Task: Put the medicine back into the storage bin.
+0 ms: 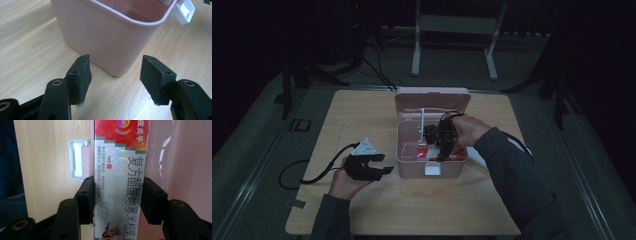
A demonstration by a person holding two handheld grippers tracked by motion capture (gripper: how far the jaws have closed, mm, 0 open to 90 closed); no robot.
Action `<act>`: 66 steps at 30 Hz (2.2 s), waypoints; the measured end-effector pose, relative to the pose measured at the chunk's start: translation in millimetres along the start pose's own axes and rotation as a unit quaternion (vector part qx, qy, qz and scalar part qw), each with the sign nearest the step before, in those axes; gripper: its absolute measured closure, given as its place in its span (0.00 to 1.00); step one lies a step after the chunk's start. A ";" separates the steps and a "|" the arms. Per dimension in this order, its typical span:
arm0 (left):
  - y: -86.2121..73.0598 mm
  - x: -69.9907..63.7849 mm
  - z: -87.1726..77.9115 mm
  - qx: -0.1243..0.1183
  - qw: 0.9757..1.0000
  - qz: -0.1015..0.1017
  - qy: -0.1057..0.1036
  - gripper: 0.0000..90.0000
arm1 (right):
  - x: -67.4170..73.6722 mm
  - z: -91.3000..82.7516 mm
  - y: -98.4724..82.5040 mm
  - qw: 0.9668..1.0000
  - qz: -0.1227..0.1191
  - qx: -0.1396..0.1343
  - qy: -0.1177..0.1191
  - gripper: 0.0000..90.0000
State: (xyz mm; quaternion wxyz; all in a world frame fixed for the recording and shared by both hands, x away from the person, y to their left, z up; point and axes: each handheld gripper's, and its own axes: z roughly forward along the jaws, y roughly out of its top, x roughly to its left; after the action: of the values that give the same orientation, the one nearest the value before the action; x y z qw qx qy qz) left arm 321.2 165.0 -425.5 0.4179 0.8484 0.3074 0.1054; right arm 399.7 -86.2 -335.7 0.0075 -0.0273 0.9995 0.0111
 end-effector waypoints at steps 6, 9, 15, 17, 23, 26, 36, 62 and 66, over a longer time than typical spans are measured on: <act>-0.1 -0.2 1.1 0.001 1.000 0.000 -0.001 0.46 | -0.2 -0.2 0.1 1.000 0.001 -0.001 0.003 0.57; -0.1 -0.2 0.8 0.001 1.000 -0.001 0.000 0.46 | -0.6 0.1 0.3 1.000 0.001 -0.003 0.005 0.57; -0.1 -0.1 1.1 0.001 1.000 0.000 -0.001 0.46 | -1.5 0.9 0.8 1.000 0.004 -0.003 0.010 0.56; -0.2 -0.2 1.3 0.001 1.000 -0.001 -0.001 0.46 | -1.8 1.1 1.2 1.000 0.007 -0.002 0.015 0.55; -0.1 0.1 0.6 0.001 1.000 0.000 0.000 0.46 | -3.3 1.4 2.2 1.000 0.013 -0.001 0.019 0.52; -0.2 0.1 0.6 0.001 1.000 0.000 0.000 0.46 | -3.0 0.8 1.7 1.000 0.012 -0.002 0.019 0.52; -0.4 -0.2 2.5 0.002 1.000 -0.001 -0.001 0.46 | 0.7 -7.8 -6.6 1.000 0.013 -0.009 0.008 0.52; -1.4 0.9 2.9 0.002 1.000 0.000 -0.001 0.46 | -1.9 -38.8 -69.0 0.995 0.084 -0.048 -0.028 0.56; -1.4 0.5 3.1 0.000 1.000 -0.001 -0.001 0.46 | -3.0 -41.3 -84.2 0.993 0.101 -0.050 -0.032 0.55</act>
State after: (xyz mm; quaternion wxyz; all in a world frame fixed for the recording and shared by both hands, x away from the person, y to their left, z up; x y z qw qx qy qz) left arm 322.3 163.9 -428.6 0.4186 0.8481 0.3078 0.1039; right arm 406.7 -171.1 -296.2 0.0373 0.0734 0.9946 0.0627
